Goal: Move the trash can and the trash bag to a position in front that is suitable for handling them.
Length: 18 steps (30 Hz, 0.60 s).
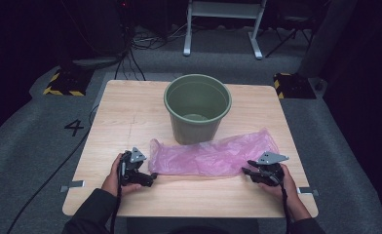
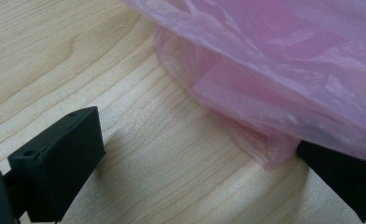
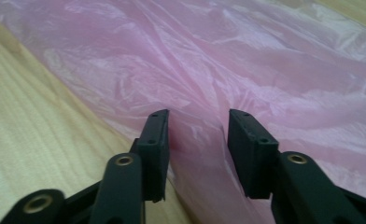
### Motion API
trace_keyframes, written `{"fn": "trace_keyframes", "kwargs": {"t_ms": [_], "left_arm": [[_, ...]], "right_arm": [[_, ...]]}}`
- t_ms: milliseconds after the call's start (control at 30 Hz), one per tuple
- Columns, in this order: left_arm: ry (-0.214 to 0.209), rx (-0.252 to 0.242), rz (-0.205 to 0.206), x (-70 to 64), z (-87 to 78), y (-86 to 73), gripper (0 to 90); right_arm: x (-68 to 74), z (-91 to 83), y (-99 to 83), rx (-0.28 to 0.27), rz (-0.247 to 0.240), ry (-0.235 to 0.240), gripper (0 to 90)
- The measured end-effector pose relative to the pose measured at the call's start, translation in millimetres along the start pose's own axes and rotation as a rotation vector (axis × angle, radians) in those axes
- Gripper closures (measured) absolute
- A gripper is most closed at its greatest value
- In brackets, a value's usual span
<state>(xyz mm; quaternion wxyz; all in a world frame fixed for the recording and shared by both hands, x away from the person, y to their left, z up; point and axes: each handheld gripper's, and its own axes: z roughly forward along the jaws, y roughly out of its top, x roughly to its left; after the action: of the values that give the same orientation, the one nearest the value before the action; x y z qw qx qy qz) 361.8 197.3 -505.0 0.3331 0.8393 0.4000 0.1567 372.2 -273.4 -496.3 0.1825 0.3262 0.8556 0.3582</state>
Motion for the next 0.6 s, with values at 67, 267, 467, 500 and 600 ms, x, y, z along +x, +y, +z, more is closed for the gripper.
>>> {"fn": "trace_keyframes", "kwargs": {"t_ms": [67,267,467,500,600], "left_arm": [[-0.003,-0.002,0.003,0.5,-1.3,-1.5,0.4],[0.003,0.018,0.01,1.5,-8.9,-6.4,0.7],[-0.005,0.015,0.027,2.8,-14.7,-10.8,4.0],[-0.012,0.008,0.027,1.9,-15.5,-10.9,6.6],[0.0,0.004,0.047,-3.3,-17.9,-8.8,18.9]], "right_arm": [[-2.5,0.5,-1.0,-0.006,0.011,-0.001,55.7],[-5.1,0.7,-3.0,-0.019,0.021,-0.01,50.7],[-10.6,1.4,-5.3,-0.022,0.06,-0.02,37.1],[-10.8,0.9,-5.6,-0.026,0.065,-0.02,35.5],[-12.0,-3.2,-5.6,-0.054,0.08,-0.029,31.7]]}}
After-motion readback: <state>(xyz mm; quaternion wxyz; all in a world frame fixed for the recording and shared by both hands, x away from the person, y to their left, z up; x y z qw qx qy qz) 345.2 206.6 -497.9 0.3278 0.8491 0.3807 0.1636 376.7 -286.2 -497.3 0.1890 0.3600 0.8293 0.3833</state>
